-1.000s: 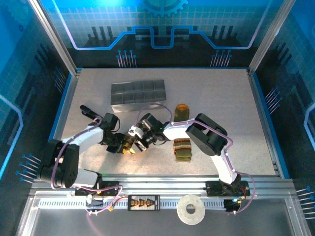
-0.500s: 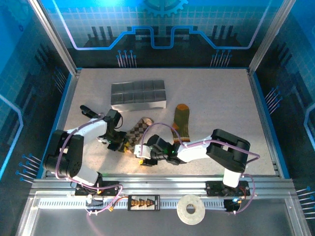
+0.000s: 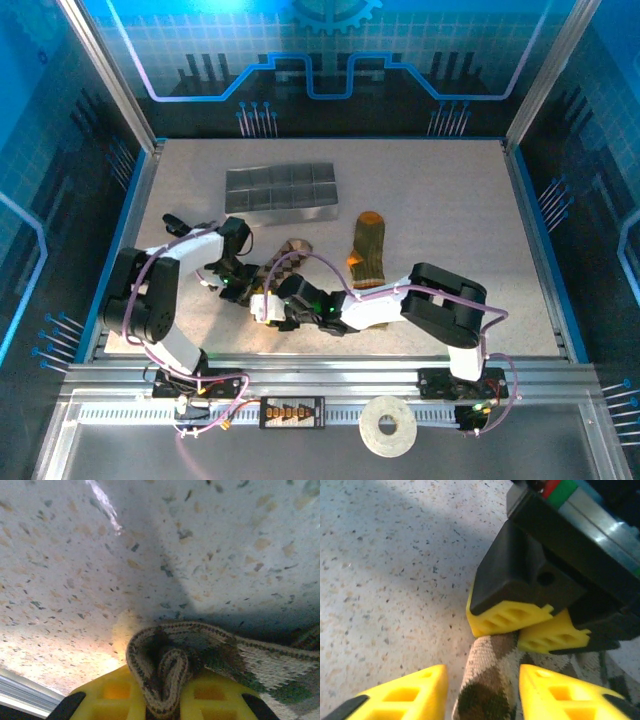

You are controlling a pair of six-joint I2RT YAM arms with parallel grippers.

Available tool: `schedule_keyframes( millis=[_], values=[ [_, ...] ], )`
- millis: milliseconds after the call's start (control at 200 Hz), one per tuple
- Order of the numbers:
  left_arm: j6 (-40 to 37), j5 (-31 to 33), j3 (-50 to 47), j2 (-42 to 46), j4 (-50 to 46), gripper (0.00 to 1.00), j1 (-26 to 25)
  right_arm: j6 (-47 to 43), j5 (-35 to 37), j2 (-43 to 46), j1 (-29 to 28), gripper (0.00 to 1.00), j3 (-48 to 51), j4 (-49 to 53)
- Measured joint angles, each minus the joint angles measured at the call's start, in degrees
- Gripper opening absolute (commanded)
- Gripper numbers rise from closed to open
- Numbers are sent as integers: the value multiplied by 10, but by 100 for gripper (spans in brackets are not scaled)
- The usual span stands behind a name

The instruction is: Roll the socks

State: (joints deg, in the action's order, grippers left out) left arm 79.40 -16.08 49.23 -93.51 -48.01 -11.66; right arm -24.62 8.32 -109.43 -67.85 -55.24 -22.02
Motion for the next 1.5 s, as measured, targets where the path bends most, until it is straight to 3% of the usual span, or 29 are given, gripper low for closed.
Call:
schedule_keyframes(
  millis=[255, 400, 550, 1001, 1101, 1311, 1501],
  values=[
    [-3, 3, 8, -7, -9, 10, -2, 13, 14, -33, 0, 31, -22, 10],
    [-5, 4, 13, -12, -14, 10, -2, 20, 29, -38, 0, 45, -22, 8],
    [-14, 4, 17, -17, -19, 10, -2, 14, 48, -38, 0, 47, -15, 1],
    [-18, 7, 24, -24, -30, 11, -2, 15, 47, -43, 1, 10, -23, 17],
    [-21, 9, 24, -22, -31, 21, -2, 43, 27, -43, 8, 3, -30, 32],
    [-24, 46, 12, 31, -37, 55, -5, 120, -76, -51, 46, 0, -46, 50],
    [-16, 69, -10, 129, -43, 72, -5, 182, -158, -68, 76, 0, -54, 43]
  ],
)
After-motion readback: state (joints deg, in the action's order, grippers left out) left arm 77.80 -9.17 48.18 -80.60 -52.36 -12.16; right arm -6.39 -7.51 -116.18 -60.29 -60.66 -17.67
